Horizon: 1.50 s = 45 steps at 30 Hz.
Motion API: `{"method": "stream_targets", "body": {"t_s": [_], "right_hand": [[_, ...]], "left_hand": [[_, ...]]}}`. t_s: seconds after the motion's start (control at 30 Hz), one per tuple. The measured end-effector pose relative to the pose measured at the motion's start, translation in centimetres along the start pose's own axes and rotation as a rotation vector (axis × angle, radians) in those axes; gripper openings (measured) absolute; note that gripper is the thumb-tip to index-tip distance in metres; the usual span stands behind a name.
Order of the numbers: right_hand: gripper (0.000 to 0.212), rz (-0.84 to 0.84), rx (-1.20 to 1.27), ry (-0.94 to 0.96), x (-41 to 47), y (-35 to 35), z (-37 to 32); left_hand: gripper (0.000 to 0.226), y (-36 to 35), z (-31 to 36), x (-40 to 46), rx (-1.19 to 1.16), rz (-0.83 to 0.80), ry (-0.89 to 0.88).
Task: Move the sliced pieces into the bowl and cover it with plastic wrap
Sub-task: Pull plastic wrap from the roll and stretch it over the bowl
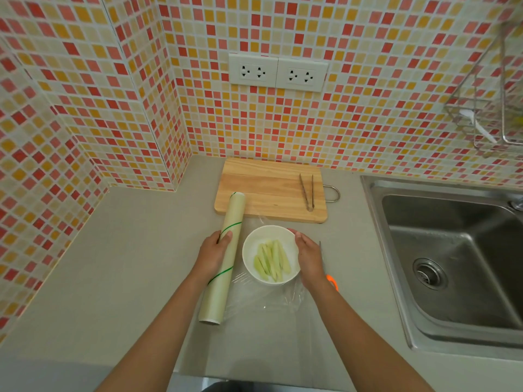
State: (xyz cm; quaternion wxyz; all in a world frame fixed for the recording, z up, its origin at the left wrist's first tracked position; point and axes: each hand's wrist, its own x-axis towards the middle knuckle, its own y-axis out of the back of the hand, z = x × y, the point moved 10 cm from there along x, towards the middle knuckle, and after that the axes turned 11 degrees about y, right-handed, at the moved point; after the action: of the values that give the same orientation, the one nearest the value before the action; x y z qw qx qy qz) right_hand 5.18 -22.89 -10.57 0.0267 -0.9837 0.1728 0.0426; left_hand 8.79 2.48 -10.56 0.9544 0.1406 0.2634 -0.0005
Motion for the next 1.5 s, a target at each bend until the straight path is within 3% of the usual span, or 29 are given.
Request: {"method": "stream_targets", "body": {"t_s": [0.3, 0.8, 1.33, 1.5], "right_hand": [[0.033, -0.024, -0.052, 0.010, 0.2, 0.1, 0.1], [0.032, -0.042, -0.087, -0.021, 0.1, 0.1, -0.3], [0.024, 0.007, -0.171, -0.039, 0.8, 0.8, -0.9], [0.019, 0.124, -0.257, 0.050, 0.9, 3.9, -3.3]], "left_hand": [[0.033, 0.6, -0.4, -0.6, -0.066, -0.005, 0.013], [0.031, 1.0, -0.8, -0.8, -0.128, -0.023, 0.022], [0.032, 1.0, -1.4, -0.8, -0.188, -0.041, 0.064], [0.033, 0.8, -1.2, -1.0, -0.171, -0.040, 0.049]]}}
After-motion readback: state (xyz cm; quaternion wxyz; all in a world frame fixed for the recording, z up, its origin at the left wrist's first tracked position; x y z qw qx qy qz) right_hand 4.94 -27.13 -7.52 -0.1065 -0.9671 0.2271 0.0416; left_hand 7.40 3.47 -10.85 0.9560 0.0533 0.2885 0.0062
